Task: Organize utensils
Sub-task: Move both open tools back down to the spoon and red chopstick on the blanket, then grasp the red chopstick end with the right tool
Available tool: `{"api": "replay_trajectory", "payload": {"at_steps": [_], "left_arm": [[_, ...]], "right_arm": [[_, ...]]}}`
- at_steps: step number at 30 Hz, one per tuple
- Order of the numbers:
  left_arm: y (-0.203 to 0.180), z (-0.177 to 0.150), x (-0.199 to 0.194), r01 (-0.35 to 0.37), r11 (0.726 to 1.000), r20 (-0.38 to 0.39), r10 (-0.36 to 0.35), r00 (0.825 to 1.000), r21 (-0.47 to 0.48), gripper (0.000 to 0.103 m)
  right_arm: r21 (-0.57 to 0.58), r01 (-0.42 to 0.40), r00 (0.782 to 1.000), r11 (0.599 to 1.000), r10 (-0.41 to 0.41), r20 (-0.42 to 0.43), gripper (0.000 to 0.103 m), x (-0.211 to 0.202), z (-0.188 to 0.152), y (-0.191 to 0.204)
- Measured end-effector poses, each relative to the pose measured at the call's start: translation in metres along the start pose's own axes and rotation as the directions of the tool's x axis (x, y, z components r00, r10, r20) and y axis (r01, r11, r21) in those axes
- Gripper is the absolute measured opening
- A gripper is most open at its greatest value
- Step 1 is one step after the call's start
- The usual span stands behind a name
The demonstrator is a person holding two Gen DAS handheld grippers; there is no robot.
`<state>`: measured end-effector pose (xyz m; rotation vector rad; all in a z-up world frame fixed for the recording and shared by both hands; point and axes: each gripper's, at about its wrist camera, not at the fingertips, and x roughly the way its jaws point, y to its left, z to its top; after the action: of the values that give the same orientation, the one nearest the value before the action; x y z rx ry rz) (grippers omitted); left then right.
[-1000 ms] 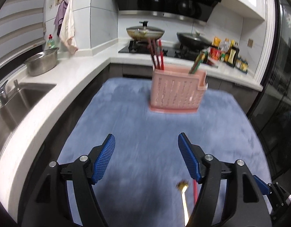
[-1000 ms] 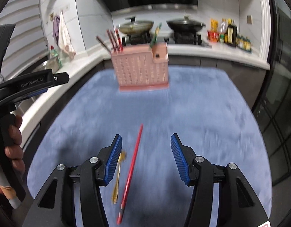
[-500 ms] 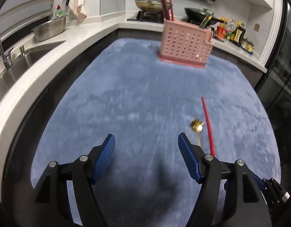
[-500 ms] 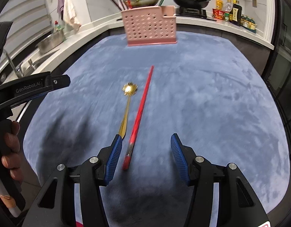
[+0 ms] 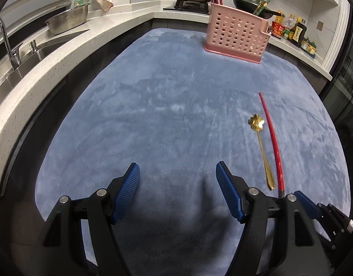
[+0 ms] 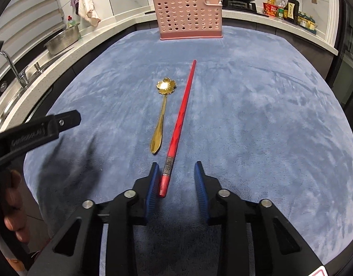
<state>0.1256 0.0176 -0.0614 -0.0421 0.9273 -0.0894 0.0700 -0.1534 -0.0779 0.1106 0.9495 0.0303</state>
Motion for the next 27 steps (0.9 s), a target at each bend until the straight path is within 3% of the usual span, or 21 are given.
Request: {"api": "replay_trajectory", "payload": {"at_steps": [3, 8, 19, 22, 27], "left_arm": [[-0.002, -0.003, 0.001, -0.004, 1.0, -0.005, 0.004, 1.0, 0.012, 0.065], [-0.006, -0.006, 0.003, -0.005, 0.999, -0.008, 0.005, 1.0, 0.033, 0.065], [-0.025, -0.008, 0.005, 0.042, 0.996, -0.023, -0.041, 0.999, 0.075, 0.065], [-0.035, -0.009, 0.004, 0.062, 0.994, -0.022, -0.06, 0.998, 0.092, 0.072], [-0.057, -0.011, 0.005, 0.108, 0.986, -0.028, -0.105, 0.994, 0.124, 0.073]], "right_arm": [[-0.001, 0.001, 1.0, 1.0, -0.001, -0.003, 0.023, 0.002, -0.001, 0.001], [-0.027, 0.006, 1.0, 1.0, -0.006, -0.004, 0.008, 0.003, -0.001, 0.004], [0.061, 0.034, 0.999, 0.998, -0.034, 0.006, 0.007, -0.003, -0.001, -0.023], [0.103, 0.037, 0.999, 0.994, -0.038, 0.008, 0.007, -0.005, -0.001, -0.036], [0.153, 0.044, 0.999, 0.987, -0.046, 0.011, 0.007, -0.011, -0.002, -0.052]]}}
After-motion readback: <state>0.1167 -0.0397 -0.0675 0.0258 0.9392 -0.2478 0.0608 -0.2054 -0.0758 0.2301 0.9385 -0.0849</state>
